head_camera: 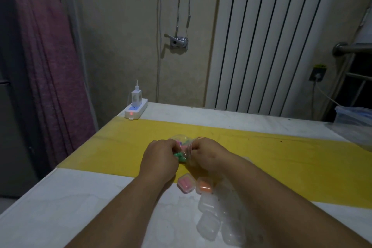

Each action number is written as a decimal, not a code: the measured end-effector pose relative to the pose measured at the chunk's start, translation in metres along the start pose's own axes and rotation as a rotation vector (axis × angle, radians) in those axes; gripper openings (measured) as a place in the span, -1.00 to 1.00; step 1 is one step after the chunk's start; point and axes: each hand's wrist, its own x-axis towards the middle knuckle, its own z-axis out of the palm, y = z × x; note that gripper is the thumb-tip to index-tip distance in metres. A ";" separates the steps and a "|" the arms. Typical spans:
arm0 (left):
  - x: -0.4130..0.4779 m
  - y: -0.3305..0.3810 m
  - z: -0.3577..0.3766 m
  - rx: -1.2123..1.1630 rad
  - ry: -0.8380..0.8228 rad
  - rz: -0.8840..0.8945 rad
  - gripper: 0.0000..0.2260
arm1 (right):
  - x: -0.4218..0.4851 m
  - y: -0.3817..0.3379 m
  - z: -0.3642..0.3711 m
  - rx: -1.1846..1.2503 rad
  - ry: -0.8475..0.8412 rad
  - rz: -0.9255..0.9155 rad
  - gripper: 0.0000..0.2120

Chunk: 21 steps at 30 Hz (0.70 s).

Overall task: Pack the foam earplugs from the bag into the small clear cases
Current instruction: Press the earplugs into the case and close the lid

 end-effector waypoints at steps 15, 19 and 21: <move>0.000 -0.002 -0.001 -0.048 -0.017 -0.027 -0.76 | 0.001 -0.011 0.011 -0.263 0.029 0.070 -0.85; -0.001 0.000 -0.003 -0.036 -0.038 -0.032 -0.76 | -0.002 -0.016 0.013 -0.259 -0.035 0.047 -0.91; -0.001 0.002 -0.004 -0.030 -0.044 -0.034 -0.77 | -0.002 -0.018 0.013 -0.248 -0.055 0.022 -0.91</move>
